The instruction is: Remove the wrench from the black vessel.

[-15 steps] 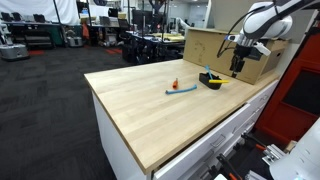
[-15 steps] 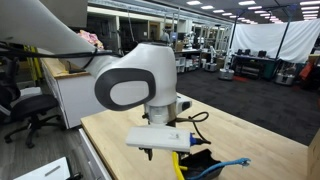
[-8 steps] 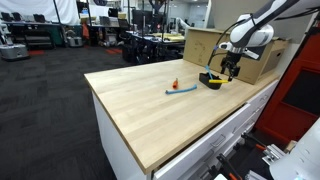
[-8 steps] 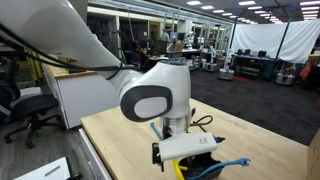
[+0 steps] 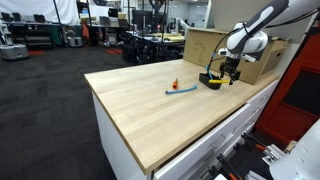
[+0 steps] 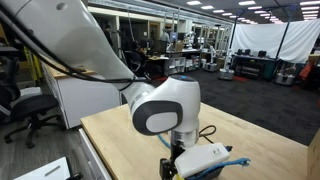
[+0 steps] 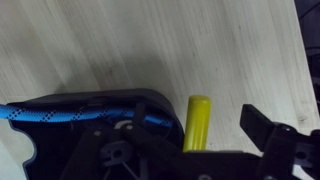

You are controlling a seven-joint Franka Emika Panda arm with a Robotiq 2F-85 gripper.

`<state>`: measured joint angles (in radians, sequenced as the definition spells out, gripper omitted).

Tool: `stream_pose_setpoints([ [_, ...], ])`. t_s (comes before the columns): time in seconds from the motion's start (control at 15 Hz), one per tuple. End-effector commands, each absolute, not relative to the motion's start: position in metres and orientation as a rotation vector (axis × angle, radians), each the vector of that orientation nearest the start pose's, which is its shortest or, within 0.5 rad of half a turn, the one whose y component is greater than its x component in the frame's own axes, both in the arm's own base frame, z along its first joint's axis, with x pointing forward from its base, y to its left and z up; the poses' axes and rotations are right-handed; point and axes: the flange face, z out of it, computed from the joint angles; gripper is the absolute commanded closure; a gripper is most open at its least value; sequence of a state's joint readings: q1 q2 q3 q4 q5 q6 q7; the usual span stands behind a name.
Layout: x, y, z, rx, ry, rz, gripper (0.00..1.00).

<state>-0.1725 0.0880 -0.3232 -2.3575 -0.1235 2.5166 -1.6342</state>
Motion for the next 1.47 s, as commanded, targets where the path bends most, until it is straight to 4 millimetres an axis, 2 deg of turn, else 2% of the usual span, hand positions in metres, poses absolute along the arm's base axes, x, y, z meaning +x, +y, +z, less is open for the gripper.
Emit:
stream_pose_setpoints([
  [0.0,0.459,-0.253,0.292,-2.618,-1.937,0.116,0.29],
  [0.67,0.471,-0.247,0.296,-2.610,-1.965,0.115,0.96],
  [0.73,0.472,-0.245,0.296,-2.608,-1.971,0.116,0.99],
  [0.8,0.471,-0.244,0.297,-2.603,-1.977,0.118,0.94],
  [0.87,0.471,-0.243,0.300,-2.602,-1.985,0.118,0.94],
  [1.4,0.460,-0.235,0.338,-2.639,-2.006,0.037,0.94],
])
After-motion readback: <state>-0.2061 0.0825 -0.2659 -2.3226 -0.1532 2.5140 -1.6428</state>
